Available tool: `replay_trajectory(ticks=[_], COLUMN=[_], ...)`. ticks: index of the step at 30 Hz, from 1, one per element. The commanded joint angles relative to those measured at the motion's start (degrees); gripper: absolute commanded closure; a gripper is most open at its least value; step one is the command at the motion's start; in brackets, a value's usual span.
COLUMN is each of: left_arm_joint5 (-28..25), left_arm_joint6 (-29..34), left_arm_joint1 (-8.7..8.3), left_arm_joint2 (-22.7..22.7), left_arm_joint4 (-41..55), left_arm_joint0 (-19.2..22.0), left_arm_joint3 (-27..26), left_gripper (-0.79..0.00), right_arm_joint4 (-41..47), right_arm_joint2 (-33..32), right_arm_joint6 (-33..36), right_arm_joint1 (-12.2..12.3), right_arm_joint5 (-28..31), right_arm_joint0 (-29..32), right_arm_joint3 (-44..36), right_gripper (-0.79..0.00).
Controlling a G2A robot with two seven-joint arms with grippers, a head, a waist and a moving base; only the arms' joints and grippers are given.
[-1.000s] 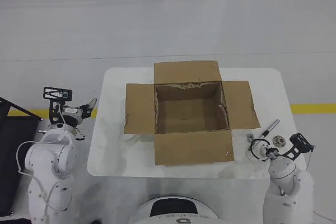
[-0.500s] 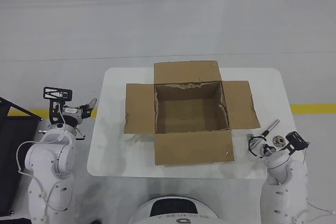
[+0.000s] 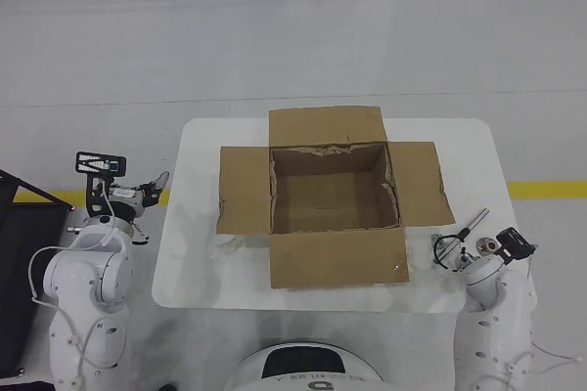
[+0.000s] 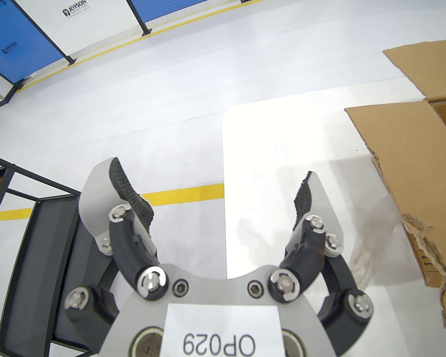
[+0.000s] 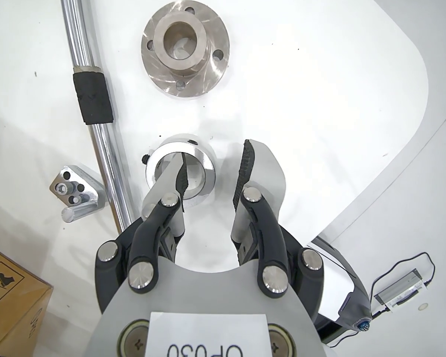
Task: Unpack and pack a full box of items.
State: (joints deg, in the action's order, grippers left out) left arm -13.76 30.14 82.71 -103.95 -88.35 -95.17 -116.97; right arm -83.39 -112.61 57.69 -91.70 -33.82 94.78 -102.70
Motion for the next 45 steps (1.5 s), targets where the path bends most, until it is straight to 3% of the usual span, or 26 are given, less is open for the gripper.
replay_trajectory(ticks=[1,7,12,15,17,20,34,37,41,45], left_arm_joint5=[0.0,0.0,0.0,0.0,0.0,0.0,0.0,0.0,0.0,0.0], left_arm_joint6=[0.01,0.01,0.01,0.01,0.01,0.01,0.01,0.01,0.01,0.01], left_arm_joint1=[0.0,0.0,0.0,0.0,0.0,0.0,0.0,0.0,0.0,0.0], left_arm_joint2=[0.0,0.0,0.0,0.0,0.0,0.0,0.0,0.0,0.0,0.0], left_arm_joint4=[0.0,0.0,0.0,0.0,0.0,0.0,0.0,0.0,0.0,0.0], left_arm_joint0=[0.01,0.01,0.01,0.01,0.01,0.01,0.01,0.01,0.01,0.01], left_arm_joint3=[0.01,0.01,0.01,0.01,0.01,0.01,0.01,0.01,0.01,0.01], left_gripper=[-0.785,-0.785,-0.785,-0.785,-0.785,-0.785,-0.785,-0.785,-0.785,-0.785], right_arm_joint4=[-0.15,2.87,11.39,20.71,28.66,34.07,36.62,42.12,49.12,43.52], right_arm_joint2=[-0.07,-1.74,-4.8,-7.77,-10.29,-12.95,-13.53,-13.22,-10.44,-4.63], right_arm_joint6=[0.14,-0.48,-4.01,-7.17,-8.5,-7.21,-8.14,-9.78,-11.84,-18.93], right_arm_joint1=[0.05,0.12,-0.09,-0.29,-0.29,0.1,0.19,-0.09,-0.85,-0.78], right_arm_joint5=[0.07,1.02,4.08,9.06,15.8,22.02,22.9,24.74,29.1,39.36], right_arm_joint0=[-0.07,1.4,5.4,8.65,11.25,12.81,12.83,14.8,21.28,23.04], right_arm_joint3=[-0.11,-2.64,-7.38,-9.97,-10.69,-9.78,-9.2,-14.95,-30.74,-31.95], right_gripper=[0.0,0.0,0.0,0.0,0.0,0.0,0.0,0.0,0.0,0.0])
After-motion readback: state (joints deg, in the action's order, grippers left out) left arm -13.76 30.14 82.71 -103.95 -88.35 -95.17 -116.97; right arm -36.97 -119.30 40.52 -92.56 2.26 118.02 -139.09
